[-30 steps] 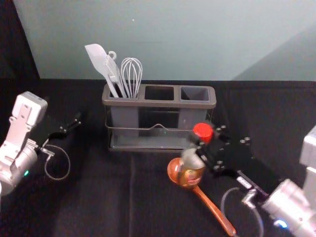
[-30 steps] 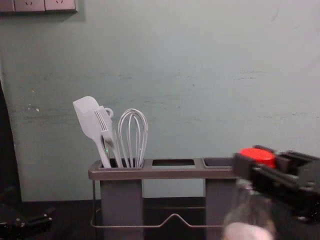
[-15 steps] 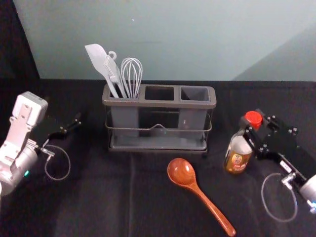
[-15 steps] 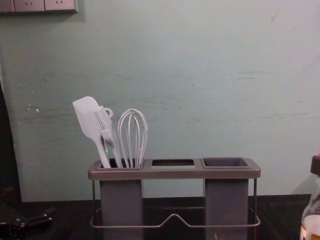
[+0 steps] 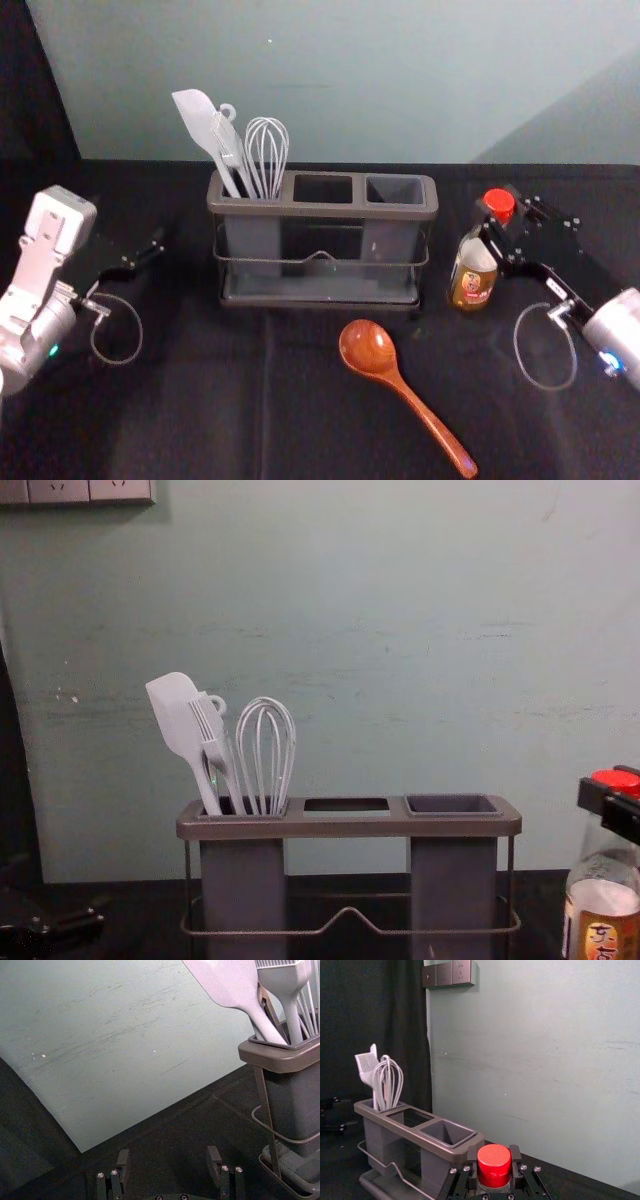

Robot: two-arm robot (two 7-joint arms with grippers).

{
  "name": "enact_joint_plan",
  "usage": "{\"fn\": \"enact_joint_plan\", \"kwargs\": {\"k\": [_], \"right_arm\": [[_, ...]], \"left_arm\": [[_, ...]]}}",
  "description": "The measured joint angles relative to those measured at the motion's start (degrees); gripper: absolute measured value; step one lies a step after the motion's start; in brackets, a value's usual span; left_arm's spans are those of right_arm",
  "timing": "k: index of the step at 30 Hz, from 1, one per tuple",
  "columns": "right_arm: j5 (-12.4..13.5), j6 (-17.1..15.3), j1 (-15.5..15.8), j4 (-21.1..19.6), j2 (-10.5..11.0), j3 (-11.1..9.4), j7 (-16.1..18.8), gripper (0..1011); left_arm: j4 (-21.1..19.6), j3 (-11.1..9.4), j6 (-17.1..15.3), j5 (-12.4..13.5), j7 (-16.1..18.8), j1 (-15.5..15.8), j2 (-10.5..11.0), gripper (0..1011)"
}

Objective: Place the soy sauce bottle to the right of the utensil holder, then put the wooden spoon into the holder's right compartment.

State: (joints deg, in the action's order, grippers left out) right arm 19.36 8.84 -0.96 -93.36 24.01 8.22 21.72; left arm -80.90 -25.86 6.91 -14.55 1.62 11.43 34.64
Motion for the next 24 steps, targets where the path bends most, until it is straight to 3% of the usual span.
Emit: {"fn": "enact_joint_plan", "kwargs": {"k": [12, 24], "right_arm": [[1.3, 2.9, -5.5, 7.4, -2.3, 1.2, 2.2, 378], [2.3, 4.3, -8.1, 11.8, -3.7, 2.0, 3.2, 378]], "left_arm": [[0.0, 0.0, 0.0, 0.0, 0.0, 0.0, 0.0, 1000], [0.0, 0.0, 0.0, 0.0, 0.0, 0.0, 0.0, 1000]]}}
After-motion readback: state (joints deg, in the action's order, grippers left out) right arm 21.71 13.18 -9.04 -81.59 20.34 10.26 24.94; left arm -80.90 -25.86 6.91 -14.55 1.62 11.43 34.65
